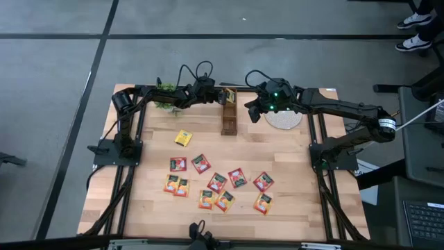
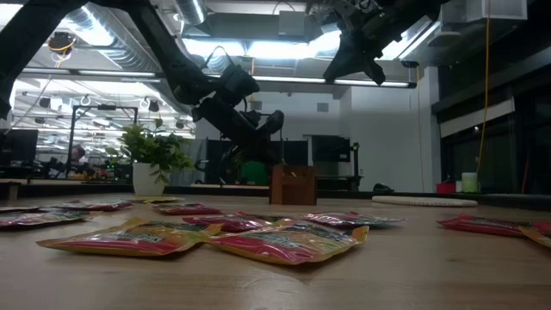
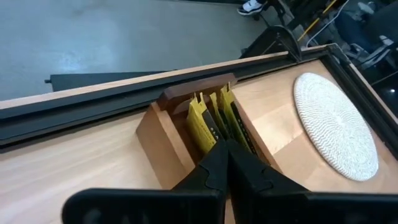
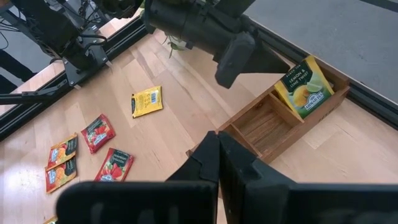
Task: Pick & Place Tea
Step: Adjust the yellow tea bags in the wooden organizer
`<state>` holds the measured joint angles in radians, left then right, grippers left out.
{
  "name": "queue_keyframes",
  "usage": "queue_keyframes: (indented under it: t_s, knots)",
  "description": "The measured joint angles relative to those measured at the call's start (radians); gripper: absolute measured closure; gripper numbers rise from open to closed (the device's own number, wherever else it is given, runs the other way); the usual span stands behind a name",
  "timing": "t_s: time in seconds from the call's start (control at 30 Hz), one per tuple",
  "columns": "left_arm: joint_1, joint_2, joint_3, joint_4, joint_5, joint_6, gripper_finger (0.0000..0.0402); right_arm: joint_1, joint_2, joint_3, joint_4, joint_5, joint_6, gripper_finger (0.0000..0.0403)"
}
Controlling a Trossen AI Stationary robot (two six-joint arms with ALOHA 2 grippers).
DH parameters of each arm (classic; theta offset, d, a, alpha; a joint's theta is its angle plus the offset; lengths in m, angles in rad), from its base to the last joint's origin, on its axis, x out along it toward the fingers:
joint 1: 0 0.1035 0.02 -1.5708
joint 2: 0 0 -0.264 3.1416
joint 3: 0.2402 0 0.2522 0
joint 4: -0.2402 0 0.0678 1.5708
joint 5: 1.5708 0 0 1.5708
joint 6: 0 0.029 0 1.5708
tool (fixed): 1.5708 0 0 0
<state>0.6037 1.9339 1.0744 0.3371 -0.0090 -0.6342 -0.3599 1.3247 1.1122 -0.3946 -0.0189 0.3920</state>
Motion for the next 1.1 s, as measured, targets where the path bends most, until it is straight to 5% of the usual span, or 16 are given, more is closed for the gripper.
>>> queue_keyframes:
  t_s: [0.73, 1.1]
  knots:
    - [0.011, -0.004, 0.000, 0.093, 0.031, 0.034, 0.0400, 0.000, 0.000, 0.000, 0.000, 0.000, 0.000, 0.0400]
    - [0.043, 0.007, 0.245, -0.338, -0.008, 0.266, 0.0400, 0.000, 0.000, 0.000, 0.000, 0.000, 0.000, 0.0400]
